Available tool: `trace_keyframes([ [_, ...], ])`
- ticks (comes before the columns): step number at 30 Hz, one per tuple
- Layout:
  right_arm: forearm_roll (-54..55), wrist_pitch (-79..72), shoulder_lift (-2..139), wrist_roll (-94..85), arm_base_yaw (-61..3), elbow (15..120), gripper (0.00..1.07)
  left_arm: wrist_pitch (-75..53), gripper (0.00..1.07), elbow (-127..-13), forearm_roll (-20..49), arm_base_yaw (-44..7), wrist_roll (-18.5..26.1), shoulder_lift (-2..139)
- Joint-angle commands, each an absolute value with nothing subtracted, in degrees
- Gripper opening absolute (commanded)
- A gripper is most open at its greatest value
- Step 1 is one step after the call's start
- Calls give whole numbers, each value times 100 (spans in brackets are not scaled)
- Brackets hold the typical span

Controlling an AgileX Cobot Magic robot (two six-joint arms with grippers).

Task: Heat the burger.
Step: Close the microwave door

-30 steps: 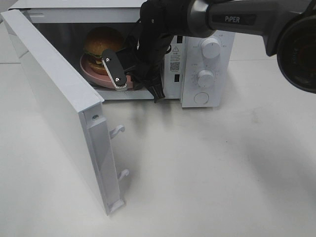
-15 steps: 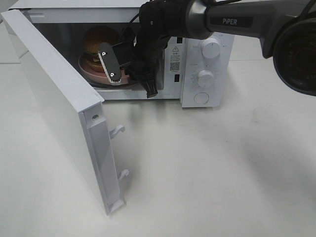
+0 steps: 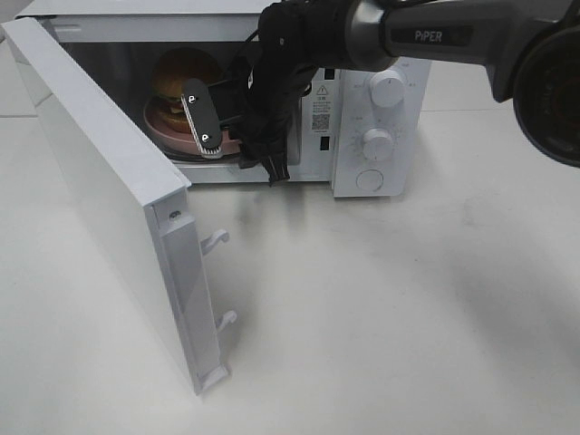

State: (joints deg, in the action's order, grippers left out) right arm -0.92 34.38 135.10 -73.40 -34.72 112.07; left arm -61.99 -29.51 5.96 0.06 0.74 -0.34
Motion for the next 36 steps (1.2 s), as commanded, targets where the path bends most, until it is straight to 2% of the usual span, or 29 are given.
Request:
trace_keyframes([
  [1,103,3191,13235,-7254,-3449,10863,60,-6131,87,-2956,625,23,69,-115],
  [4,160,3060,13138,-7236,-3449,10691,66,-6131,87,-2956,625,23,69,-115],
  [6,166,2951,13006,-7214,-3449,10520,75,-6131,87,-2956,625,23,69,-115],
  [9,166,2807,12829,-7030,-3449,10279,80,-6131,87,-2956,625,23,69,-115],
  [24,132,1816,11620,-6858,-3449,8325,76,-6131,87,-2956,625,23,69,-115],
  [36,-160,1461,10812,-6543,-3449,7265,76,-6131,87,-2956,625,23,69,-115],
])
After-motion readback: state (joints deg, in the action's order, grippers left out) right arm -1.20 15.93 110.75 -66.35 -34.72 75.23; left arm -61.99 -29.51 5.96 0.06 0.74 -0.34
